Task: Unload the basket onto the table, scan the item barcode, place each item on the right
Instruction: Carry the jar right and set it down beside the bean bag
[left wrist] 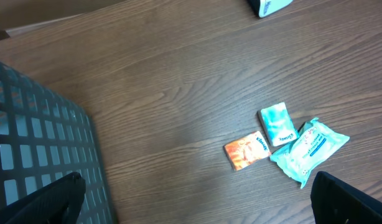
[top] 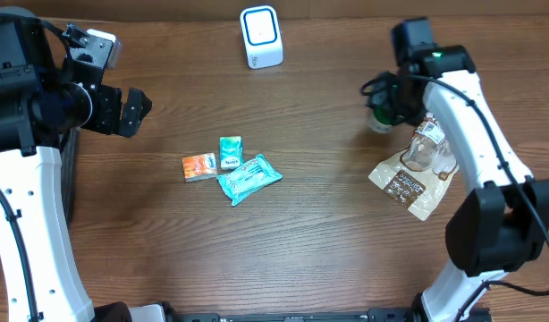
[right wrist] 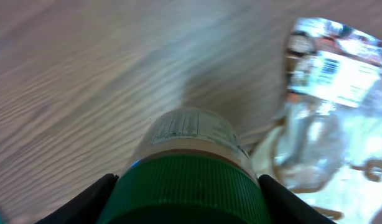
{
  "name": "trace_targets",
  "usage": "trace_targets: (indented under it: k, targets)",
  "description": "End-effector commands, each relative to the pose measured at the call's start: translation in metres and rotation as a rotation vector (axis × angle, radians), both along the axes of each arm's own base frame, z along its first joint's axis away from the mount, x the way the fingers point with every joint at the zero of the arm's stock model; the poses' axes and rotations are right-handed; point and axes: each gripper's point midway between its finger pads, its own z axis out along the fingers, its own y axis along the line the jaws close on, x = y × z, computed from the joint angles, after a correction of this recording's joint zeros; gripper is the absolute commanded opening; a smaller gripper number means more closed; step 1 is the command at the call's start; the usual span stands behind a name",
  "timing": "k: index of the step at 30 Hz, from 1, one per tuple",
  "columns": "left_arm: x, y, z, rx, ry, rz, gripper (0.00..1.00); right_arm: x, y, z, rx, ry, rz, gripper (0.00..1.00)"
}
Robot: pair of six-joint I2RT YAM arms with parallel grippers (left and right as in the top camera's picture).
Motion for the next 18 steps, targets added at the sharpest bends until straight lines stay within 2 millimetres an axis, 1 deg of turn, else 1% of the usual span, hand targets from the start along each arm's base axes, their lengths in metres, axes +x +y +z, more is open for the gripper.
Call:
trace_targets:
  k: [1,5,8,13,18]
  targets:
    - [0.0,0.001,0.008,0.015,-0.025,-0.017,1.0,0.0,-0.026,-0.024,-0.014,0.055,-0.071,0.51]
    - [0.0,0.001,0.008,0.015,-0.025,-0.017,1.0,-0.002,-0.046,-0.046,-0.017,0.112,-0.118,0.51]
    - [0.0,0.001,0.008,0.015,-0.025,-0.017,1.0,-0.007,-0.053,-0.058,-0.018,0.156,-0.135,0.51]
    - [0.0,0.001,0.008,0.015,-0.025,-0.017,1.0,-0.009,-0.055,-0.066,-0.02,0.181,-0.139,0.52]
    - [0.0,0.001,0.008,0.015,-0.025,-0.017,1.0,-0.009,-0.055,-0.066,-0.019,0.181,-0.139,0.64]
